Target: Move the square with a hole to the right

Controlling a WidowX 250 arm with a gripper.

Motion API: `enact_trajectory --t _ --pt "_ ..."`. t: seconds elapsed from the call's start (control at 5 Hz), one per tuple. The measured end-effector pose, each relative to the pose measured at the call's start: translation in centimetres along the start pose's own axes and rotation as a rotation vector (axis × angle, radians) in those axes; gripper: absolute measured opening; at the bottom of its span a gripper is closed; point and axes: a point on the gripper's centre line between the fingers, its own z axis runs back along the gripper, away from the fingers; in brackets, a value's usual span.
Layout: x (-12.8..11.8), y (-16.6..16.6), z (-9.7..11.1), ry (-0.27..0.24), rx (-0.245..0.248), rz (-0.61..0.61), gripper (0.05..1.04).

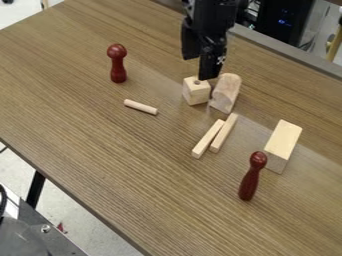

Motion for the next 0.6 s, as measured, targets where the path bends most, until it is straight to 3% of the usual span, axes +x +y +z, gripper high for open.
enact_trajectory --t 0.6 --pt "0.7 0.9 -1.6 -0.032 0.031 0.041 0.999"
